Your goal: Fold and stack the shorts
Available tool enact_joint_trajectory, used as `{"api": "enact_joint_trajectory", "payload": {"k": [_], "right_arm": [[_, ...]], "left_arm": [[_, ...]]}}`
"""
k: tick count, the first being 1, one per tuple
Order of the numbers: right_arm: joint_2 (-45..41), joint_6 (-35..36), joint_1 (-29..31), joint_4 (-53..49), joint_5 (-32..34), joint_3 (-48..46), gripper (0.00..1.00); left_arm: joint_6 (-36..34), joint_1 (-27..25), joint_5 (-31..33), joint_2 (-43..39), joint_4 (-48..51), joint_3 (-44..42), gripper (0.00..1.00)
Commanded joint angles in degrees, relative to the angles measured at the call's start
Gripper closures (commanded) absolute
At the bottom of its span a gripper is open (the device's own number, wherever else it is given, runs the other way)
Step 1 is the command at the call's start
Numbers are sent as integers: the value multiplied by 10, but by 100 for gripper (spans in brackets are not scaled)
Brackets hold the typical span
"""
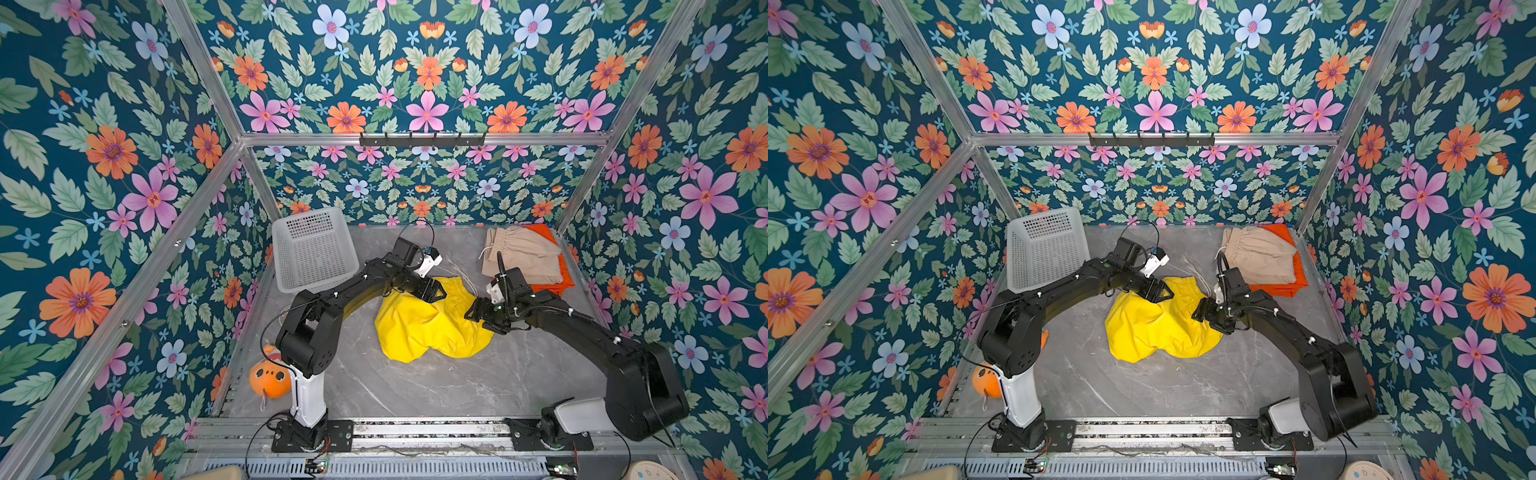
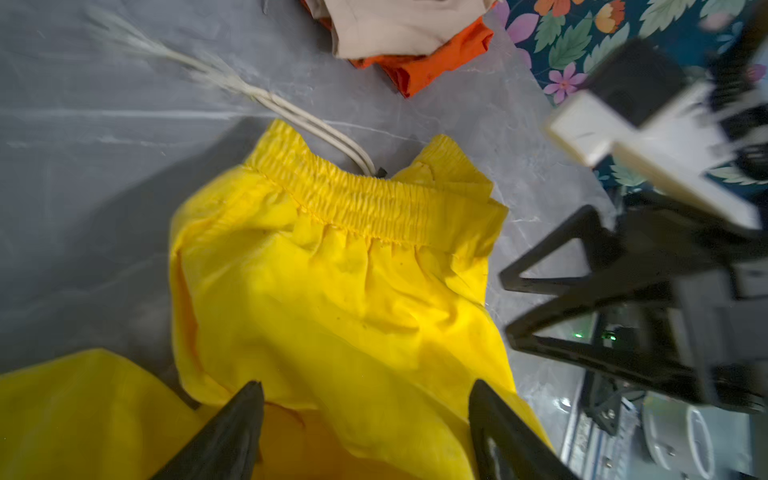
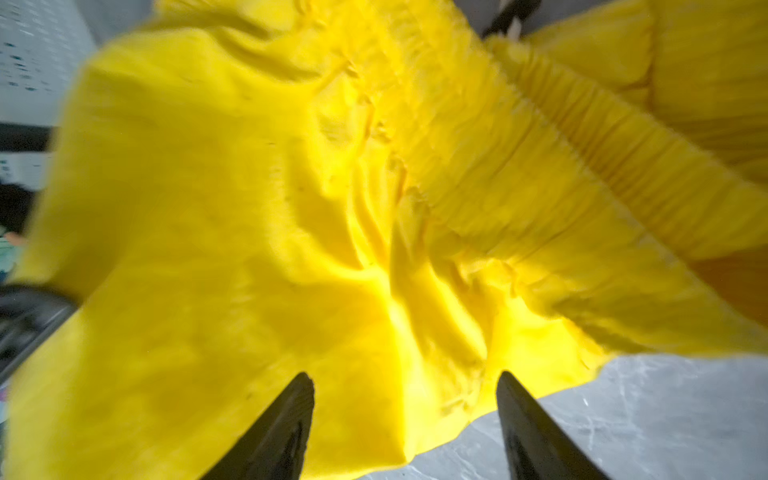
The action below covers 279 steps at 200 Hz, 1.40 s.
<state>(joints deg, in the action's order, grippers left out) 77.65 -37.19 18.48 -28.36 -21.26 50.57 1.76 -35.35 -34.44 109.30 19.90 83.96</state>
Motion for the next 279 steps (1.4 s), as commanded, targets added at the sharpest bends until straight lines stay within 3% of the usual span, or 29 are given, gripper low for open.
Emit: {"api": "enact_joint_trajectory", "payload": {"k": [1,47,146,171,201,210,235,243,253,279], "right_arm": [[-39,-5,-24,-16,-4,-7,30],[-84,-6,-53,-26,-23,-19,30],[-124,-11,-56,-39,-33,-33,30],[-131,-18,-57,-34,-41,-35,30],[-134,-31,-59,-18,-55,-34,30],[-134,-35,-58,-13,-55,-35,30],[-124,-41,-58,-7,-54,-36,30],[-119,-42,-59,-5,-56,-36,30],[-112,-41,-59,-5,-60,-36,30],[-98,-43,-59,5,-66,-39,30]], "left_arm": [[-79,1,42,33,13,53,21],[-130,4,-3,160,102,206,22],[-29,4,-77,291,47,290,30],[-26,4,-68,299,46,297,47],[-32,4,-61,279,55,293,80],[-34,4,-58,261,53,285,86],[-30,8,-29,201,27,243,80],[-27,12,-20,188,27,237,73],[-20,16,-4,179,33,235,57],[-30,20,-1,184,69,251,40]]}}
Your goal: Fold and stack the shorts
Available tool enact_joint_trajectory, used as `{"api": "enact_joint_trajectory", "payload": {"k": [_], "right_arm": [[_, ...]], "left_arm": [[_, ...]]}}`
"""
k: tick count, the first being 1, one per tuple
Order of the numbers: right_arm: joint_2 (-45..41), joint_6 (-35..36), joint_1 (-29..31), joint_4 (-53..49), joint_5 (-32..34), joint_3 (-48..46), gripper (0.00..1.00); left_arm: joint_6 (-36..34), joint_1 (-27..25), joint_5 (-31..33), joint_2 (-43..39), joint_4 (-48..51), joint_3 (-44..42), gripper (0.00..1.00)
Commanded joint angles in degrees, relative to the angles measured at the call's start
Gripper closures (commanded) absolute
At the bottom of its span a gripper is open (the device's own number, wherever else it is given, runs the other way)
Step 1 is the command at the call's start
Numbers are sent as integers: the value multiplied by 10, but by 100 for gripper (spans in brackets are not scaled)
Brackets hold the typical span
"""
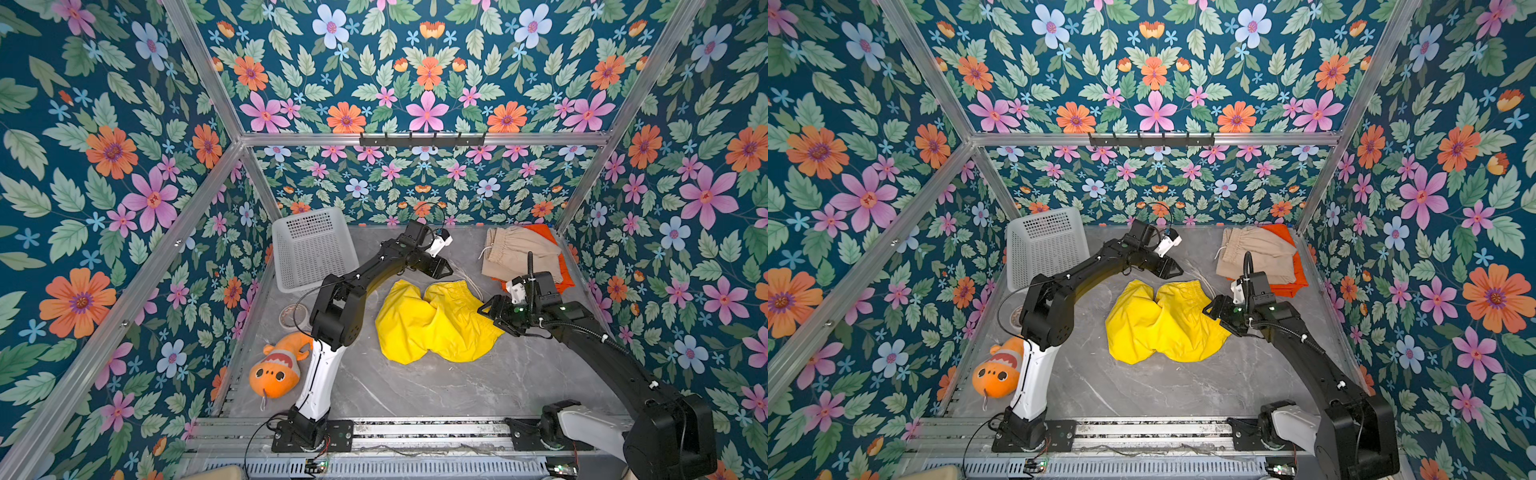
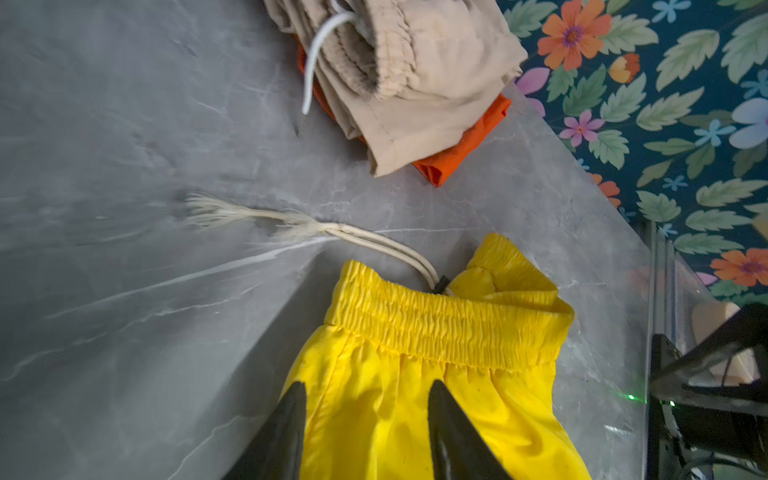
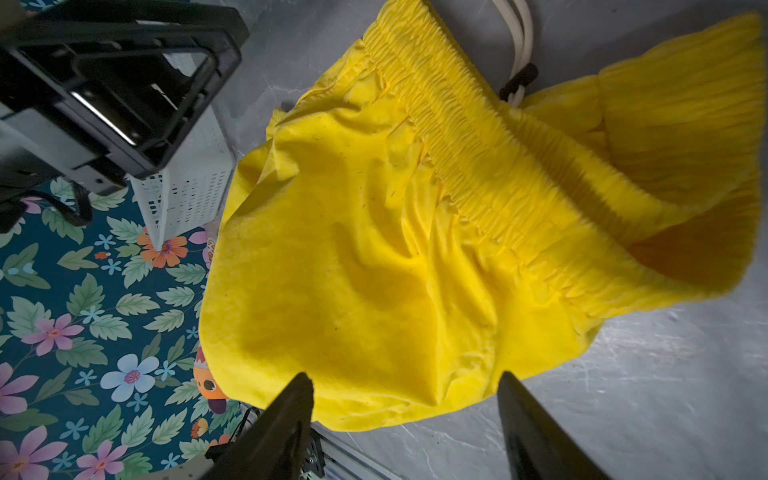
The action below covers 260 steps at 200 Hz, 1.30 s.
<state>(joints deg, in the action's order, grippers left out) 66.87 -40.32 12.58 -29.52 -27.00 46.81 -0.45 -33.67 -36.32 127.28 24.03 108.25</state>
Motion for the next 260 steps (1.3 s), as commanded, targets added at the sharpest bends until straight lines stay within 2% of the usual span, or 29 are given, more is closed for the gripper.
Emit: {"api": "enact_joint_trajectory", "payload": {"k": [1,15,29,47,62,92,138,156,180,197,222,260], "right_arm": [[11,-12,0,16,-9,-2,30],[20,-13,0,20,-16,-1,30],[28,-11,0,19,-24,2,30],[28,-9,0,18,-25,3,30],[28,-8,0,19,-24,0,30],[29,-6,0,21,-26,-3,30],[27,-4,0,21,-27,-7,30],[28,-6,0,24,-24,-11,30],[33,-14,0,25,-7,-15,30],[28,-23,-2,27,-1,-11,30],[9,-49,-8,46,-11,-6,30],[5,-104,-60,141,-74,16,28]], "left_arm": [[-8,3,17,5,29,8,39],[-7,3,3,23,55,26,30],[-4,1,-9,53,103,64,26],[8,-2,-27,82,152,104,25],[22,-4,-44,87,155,102,24],[31,-11,-4,101,163,102,23],[26,-18,-21,140,165,107,25],[21,-24,-33,139,159,105,33],[19,-25,-45,110,131,91,53],[13,-25,-52,67,94,66,71],[14,-25,-13,-28,5,-8,99],[-41,-25,78,-159,-32,-44,100]]}}
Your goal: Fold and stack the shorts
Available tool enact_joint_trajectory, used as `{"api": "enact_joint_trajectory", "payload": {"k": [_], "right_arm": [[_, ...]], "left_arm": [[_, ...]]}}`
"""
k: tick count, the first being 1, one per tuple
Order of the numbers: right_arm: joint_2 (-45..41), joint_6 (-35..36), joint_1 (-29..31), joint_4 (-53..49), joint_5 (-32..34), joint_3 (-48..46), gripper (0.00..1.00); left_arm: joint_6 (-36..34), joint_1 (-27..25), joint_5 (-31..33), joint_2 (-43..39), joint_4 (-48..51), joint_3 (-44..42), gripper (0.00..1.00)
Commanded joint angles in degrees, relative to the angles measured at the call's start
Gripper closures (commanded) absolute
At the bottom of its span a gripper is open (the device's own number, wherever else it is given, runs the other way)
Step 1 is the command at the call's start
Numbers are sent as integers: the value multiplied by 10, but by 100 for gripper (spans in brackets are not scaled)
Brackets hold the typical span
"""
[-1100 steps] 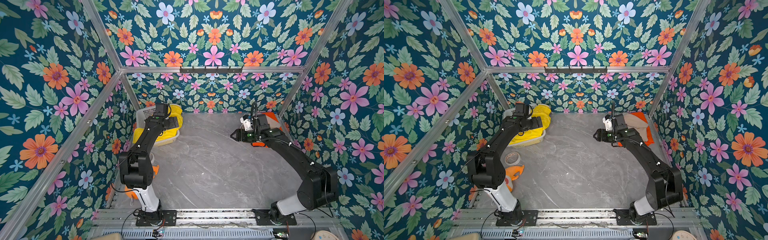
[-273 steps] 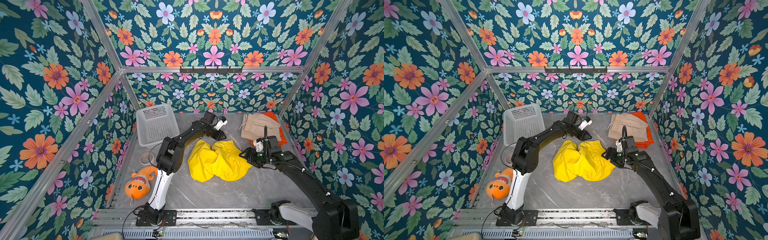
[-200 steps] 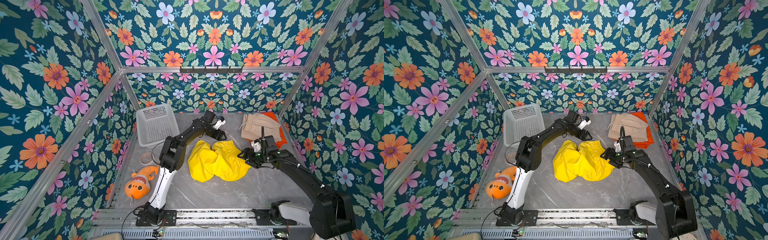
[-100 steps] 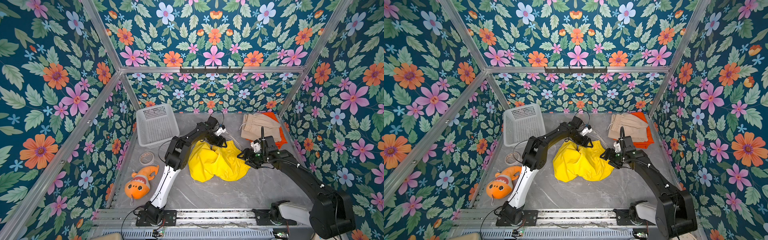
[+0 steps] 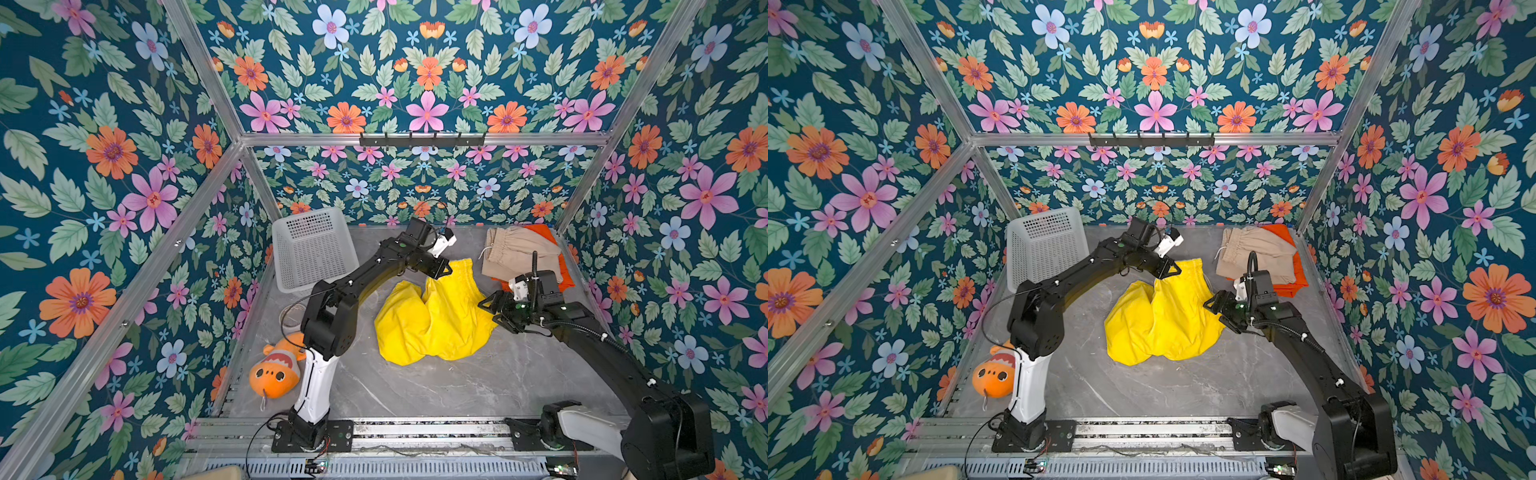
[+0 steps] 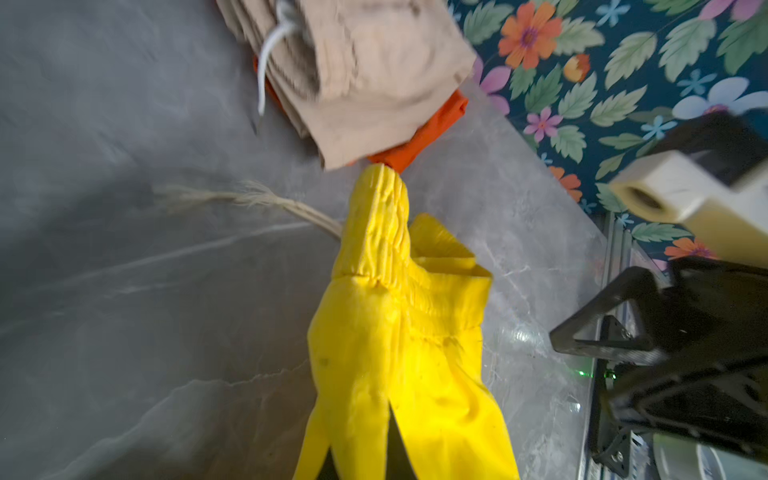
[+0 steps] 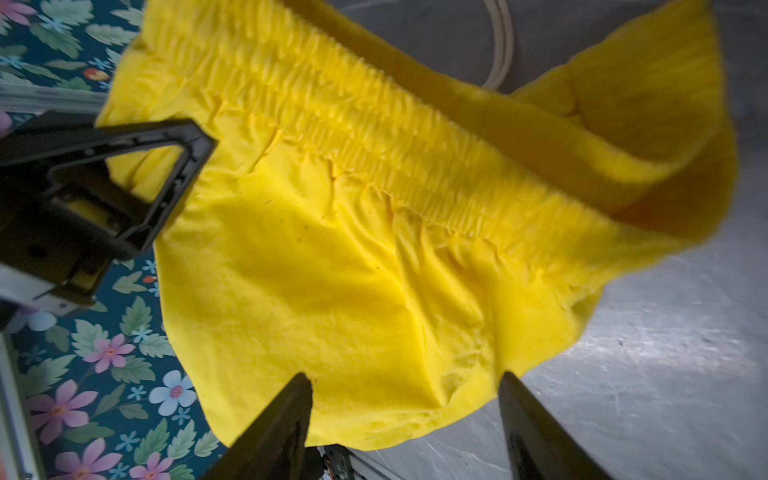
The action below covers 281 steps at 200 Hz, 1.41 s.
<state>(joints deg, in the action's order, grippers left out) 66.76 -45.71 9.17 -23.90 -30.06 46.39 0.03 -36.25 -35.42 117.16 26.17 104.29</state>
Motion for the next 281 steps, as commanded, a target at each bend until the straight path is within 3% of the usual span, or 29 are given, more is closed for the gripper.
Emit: {"api": "enact_joint_trajectory", "payload": {"k": [1,43,64,88,133,156,223,281], "right_arm": [[8,-51,-27,87,-46,22,28],[69,-55,-33,91,-121,125,27],[43,-76,-35,94,-122,99,25],[-10,-111,-41,89,-123,31,23],[-133,-137,-116,-14,-122,-107,22],[-165,-139,-122,-28,-146,-149,22],[-189,-236,-121,29,-231,-258,21],[-197,-312,-78,112,-234,-328,21]], "left_arm": [[-48,0,73,-60,-53,-4,100],[-158,-27,193,-193,-102,-68,100],[-243,-77,224,-246,-150,-165,100],[-294,-149,241,-260,-189,-265,100],[-297,-234,261,-221,-255,-373,100],[-285,-259,269,-222,-306,-420,100],[-288,-313,306,-215,-357,-490,100],[-290,-364,340,-222,-391,-536,100]]}}
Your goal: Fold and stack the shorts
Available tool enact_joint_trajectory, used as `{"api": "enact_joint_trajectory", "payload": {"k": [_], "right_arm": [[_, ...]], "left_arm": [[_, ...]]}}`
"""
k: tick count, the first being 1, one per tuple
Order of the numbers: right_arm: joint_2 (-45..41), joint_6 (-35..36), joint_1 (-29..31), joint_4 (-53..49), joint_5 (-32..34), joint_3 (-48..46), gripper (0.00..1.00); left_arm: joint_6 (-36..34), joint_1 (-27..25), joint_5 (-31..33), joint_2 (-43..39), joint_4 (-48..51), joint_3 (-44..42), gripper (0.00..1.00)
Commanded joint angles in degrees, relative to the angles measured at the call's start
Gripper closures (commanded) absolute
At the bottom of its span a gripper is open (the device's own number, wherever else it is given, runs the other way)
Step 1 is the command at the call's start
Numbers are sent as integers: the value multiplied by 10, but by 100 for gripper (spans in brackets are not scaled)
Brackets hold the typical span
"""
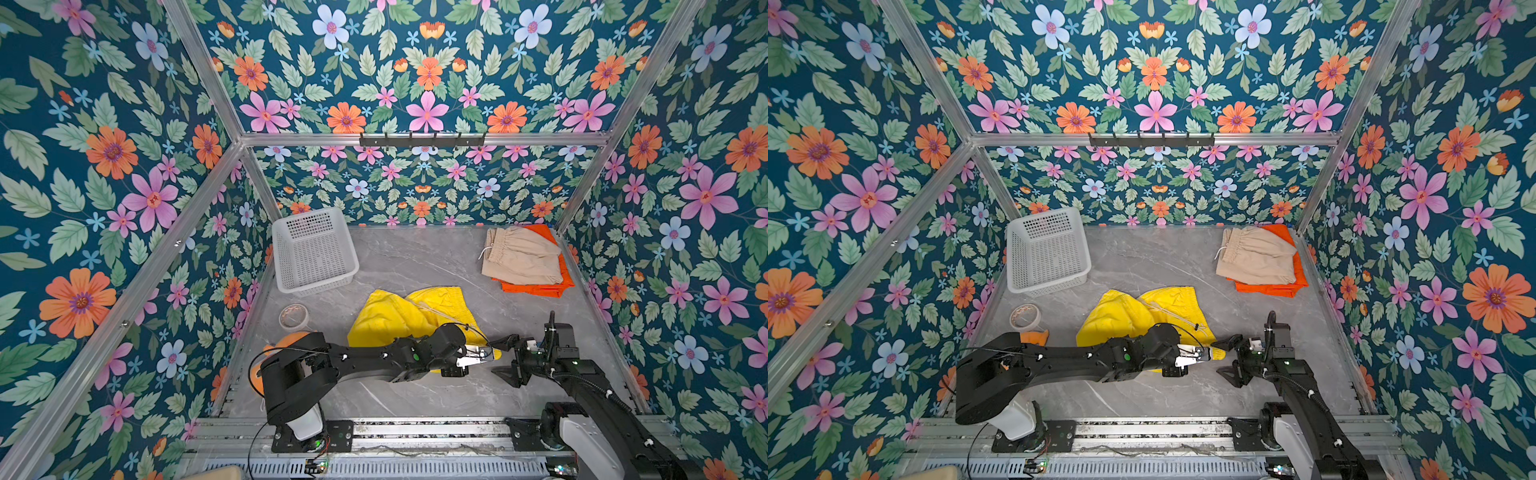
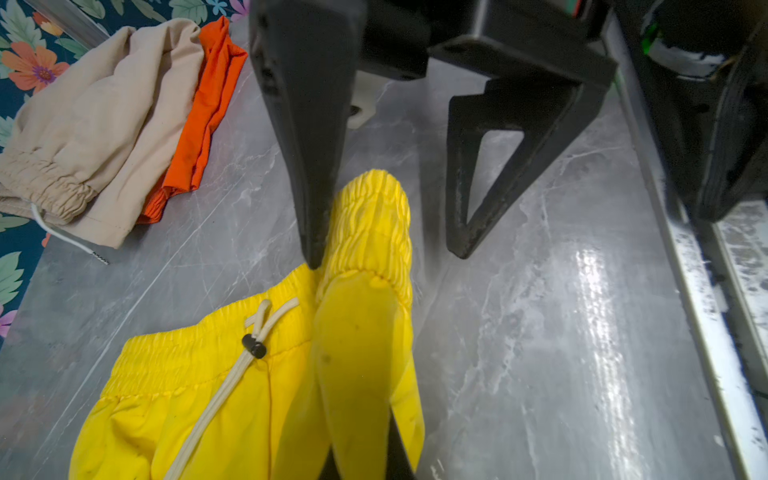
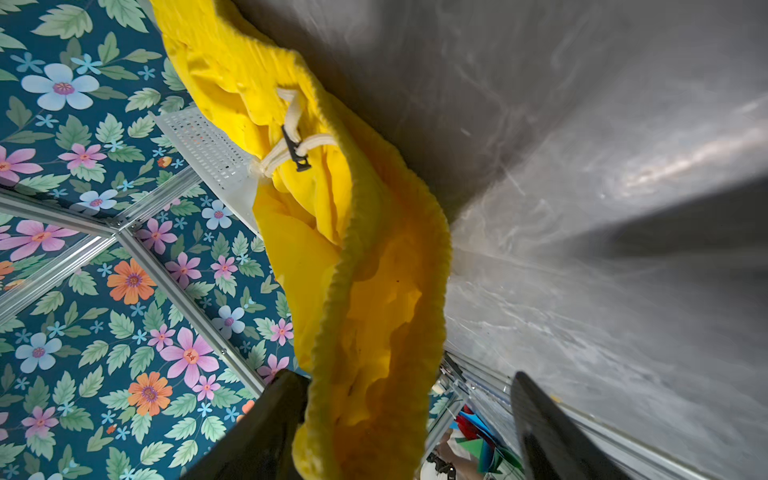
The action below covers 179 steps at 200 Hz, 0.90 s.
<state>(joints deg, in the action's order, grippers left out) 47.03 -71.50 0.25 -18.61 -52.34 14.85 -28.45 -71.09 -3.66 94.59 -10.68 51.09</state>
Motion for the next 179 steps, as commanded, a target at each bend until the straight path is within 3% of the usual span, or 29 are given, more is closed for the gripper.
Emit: {"api": "enact_joint_trajectory", "payload": {"k": [1,22,34,71,101,150,179], "right_arm": [[1,-54,11,61,-11,-13,21],[13,-57,16,76,-9,-21,21],[27,-55,19,90,-13,-30,21],[70,-10,21,90,-15,-34,24],[102,6,22,109,-23,-33,30],[123,46,31,78,-34,-18,44],[115,52,36,56,-29,-6,55]], "left_arm": [[-5,-17,23,3,-22,-5,100],[-12,-31,30,3,-23,-15,100],[-12,-36,27,1,-23,-20,95],[-8,-50,24,-8,-8,-28,62],[21,-51,22,-30,10,-32,45],[112,-46,38,-87,17,-51,34],[237,-7,44,-126,11,-59,31]]}}
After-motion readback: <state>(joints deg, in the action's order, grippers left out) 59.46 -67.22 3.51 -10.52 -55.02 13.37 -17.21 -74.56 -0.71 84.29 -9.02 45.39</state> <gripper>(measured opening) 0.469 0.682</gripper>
